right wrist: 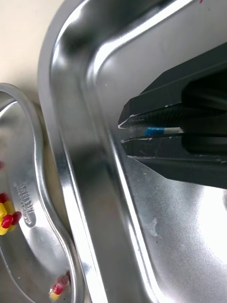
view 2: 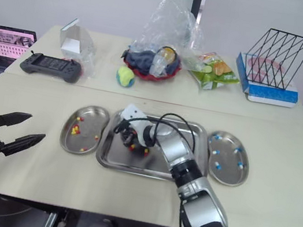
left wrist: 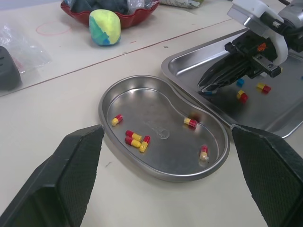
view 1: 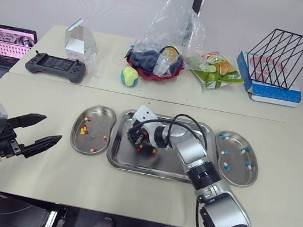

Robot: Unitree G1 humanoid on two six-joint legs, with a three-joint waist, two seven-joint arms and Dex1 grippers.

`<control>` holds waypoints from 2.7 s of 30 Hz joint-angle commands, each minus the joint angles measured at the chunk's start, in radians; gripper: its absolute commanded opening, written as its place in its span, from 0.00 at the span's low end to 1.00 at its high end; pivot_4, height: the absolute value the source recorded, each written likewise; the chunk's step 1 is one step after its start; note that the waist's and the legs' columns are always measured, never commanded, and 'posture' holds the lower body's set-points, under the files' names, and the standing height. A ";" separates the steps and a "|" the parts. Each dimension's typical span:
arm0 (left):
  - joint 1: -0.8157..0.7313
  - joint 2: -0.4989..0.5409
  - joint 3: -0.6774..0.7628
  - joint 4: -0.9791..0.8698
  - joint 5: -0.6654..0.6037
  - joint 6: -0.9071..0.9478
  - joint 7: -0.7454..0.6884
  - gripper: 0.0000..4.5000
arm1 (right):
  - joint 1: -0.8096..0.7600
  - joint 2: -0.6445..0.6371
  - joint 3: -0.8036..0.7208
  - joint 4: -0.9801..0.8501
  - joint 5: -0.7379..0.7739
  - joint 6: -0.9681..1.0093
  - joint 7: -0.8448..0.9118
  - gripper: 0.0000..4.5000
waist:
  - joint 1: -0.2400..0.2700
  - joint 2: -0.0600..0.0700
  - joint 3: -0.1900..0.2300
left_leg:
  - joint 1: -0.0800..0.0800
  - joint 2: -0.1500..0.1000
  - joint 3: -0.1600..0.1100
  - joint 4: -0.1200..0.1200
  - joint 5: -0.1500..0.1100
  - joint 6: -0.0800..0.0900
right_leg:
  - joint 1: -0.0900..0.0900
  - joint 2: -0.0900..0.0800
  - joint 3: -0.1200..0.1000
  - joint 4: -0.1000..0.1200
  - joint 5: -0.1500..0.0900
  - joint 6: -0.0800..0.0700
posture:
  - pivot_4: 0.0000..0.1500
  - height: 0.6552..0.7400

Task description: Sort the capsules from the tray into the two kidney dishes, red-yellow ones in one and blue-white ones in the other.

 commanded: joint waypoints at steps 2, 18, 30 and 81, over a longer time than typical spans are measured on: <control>-0.023 0.019 -0.001 0.002 0.008 -0.024 -0.005 1.00 | 0.003 -0.006 -0.028 -0.083 0.030 0.010 0.031 0.09 | 0.001 0.000 0.000 | 0.000 0.000 0.000 0.000 0.000 0.000 | 0.000 0.000 0.000 0.000 0.000 0.000 | 1.00 0.99; -0.057 0.020 -0.027 0.029 0.024 -0.036 -0.020 1.00 | 0.032 -0.015 -0.036 -0.130 0.039 0.035 0.029 0.57 | 0.000 0.000 0.000 | 0.000 0.000 0.000 0.000 0.000 0.000 | 0.000 0.000 0.000 0.000 0.000 0.000 | 1.00 0.99; -0.030 0.015 -0.028 0.024 0.064 -0.059 -0.017 1.00 | 0.047 -0.007 -0.003 -0.066 -0.015 0.032 -0.008 0.57 | 0.001 0.000 0.000 | 0.000 0.000 0.000 0.000 0.000 0.000 | 0.000 0.000 0.000 0.000 0.000 0.000 | 1.00 0.99; -0.172 0.036 -0.142 0.073 -0.052 -0.020 -0.141 1.00 | 0.592 -0.628 -0.664 -0.361 0.302 0.062 0.034 0.00 | 0.013 0.000 0.000 | 0.001 0.002 0.008 0.001 -0.002 0.004 | 0.002 0.000 0.002 -0.002 0.000 0.000 | 1.00 0.99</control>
